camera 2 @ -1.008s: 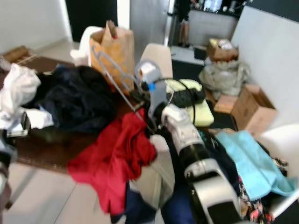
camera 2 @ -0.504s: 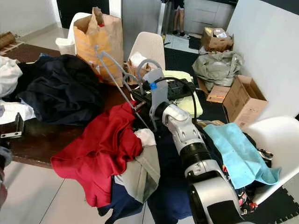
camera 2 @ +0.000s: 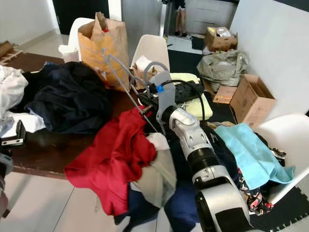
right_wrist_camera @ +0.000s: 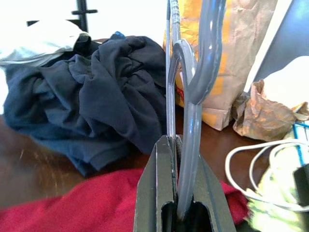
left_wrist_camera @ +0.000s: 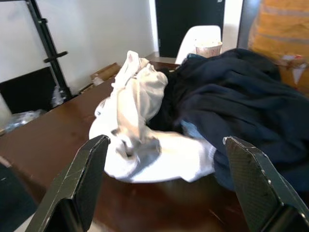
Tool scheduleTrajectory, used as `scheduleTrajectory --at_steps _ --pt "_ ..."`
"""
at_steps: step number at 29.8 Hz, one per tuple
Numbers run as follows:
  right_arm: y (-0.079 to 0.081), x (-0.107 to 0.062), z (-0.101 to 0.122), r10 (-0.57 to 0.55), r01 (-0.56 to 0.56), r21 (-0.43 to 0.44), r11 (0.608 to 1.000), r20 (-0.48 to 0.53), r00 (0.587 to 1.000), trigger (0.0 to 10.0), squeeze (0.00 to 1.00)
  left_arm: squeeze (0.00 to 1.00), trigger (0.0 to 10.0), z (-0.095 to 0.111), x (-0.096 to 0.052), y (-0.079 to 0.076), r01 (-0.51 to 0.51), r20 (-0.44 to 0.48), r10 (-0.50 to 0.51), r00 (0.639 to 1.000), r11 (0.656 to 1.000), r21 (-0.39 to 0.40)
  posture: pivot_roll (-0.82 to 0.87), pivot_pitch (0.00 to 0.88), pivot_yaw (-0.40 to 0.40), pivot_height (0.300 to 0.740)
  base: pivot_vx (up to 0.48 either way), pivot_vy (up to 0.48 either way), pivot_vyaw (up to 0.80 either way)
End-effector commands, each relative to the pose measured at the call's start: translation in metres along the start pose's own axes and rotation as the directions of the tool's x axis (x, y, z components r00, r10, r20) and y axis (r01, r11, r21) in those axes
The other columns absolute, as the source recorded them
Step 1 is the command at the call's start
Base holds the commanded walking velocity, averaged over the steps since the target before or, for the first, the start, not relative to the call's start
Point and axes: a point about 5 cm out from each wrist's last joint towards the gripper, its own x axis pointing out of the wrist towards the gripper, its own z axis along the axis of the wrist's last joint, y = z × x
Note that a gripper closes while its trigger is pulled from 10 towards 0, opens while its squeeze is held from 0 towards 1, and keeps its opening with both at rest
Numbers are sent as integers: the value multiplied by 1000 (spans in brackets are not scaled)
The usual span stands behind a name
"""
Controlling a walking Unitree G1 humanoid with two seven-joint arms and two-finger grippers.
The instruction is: Hang hanger
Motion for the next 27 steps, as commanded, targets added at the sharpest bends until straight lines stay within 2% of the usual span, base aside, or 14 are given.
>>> scheduleTrajectory --at_steps 1,10,19,24,27 --pt "1 0 -1 1 -1 3 1000 -9 1000 10000 0 0 10000 -5 0 -1 6 -21 -6 1000 1000 2 237 0 -161 740 0 0 0" --pt "1 0 -3 6 -6 0 1000 -16 1000 10000 0 0 10000 -6 1 -2 5 -22 -6 1000 1000 -8 238 0 -164 740 0 0 0" --pt "2 0 -3 9 -9 0 1000 -15 1000 10000 0 0 10000 -12 3 1 -6 -49 7 999 1000 10 237 0 -162 740 0 377 0" --pt "2 0 -3 3 -3 -1 1000 -17 1000 10000 0 0 10000 -14 5 2 5 -45 -5 999 1000 6 234 0 -161 740 0 0 0" --pt "-2 -1 -4 -28 28 1 1000 -18 999 10000 0 0 10000 -10 10 0 39 -12 -39 999 999 5 231 0 -162 740 0 0 0"
